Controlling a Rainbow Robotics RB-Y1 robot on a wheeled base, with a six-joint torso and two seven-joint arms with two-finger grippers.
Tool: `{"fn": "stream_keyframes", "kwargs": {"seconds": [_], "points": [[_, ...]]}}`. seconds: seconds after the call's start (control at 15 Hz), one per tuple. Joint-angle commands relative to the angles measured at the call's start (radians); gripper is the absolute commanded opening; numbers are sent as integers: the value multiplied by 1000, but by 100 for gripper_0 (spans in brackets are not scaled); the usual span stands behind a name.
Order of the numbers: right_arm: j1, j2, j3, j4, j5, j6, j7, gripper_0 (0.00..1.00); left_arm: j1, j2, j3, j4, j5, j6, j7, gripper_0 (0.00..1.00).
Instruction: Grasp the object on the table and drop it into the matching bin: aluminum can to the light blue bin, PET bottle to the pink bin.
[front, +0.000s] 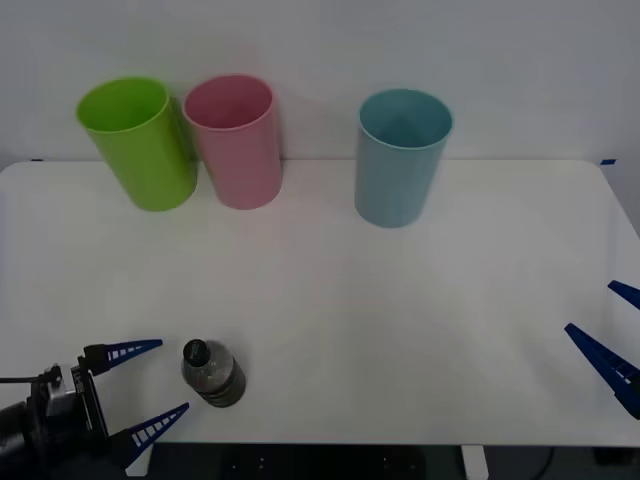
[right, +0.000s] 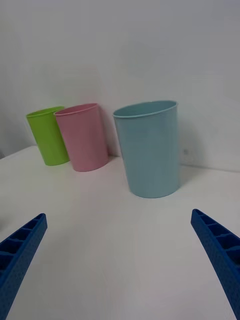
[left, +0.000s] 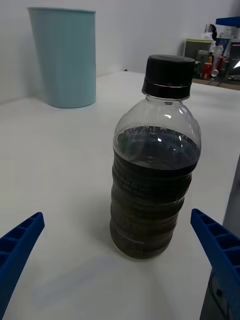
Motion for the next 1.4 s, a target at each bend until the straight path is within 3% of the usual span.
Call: {"fn": "stream_keyframes", "kwargs": {"seconds": [0.07, 0.93, 1.33, 1.4], "points": [[0, 0, 0, 0, 0, 0, 0, 100, -13, -33, -2, 0, -30, 2, 2, 100], [0, 0, 0, 0, 0, 0, 0, 100, -67, -164, -2, -1, -157, 13, 6, 100], [0, 0, 0, 0, 0, 0, 0, 100, -76, -172, -2, 0, -174, 13, 8, 100], [0, 0, 0, 0, 0, 0, 0, 100, -78, -172, -2, 0, -174, 13, 9, 93]]}}
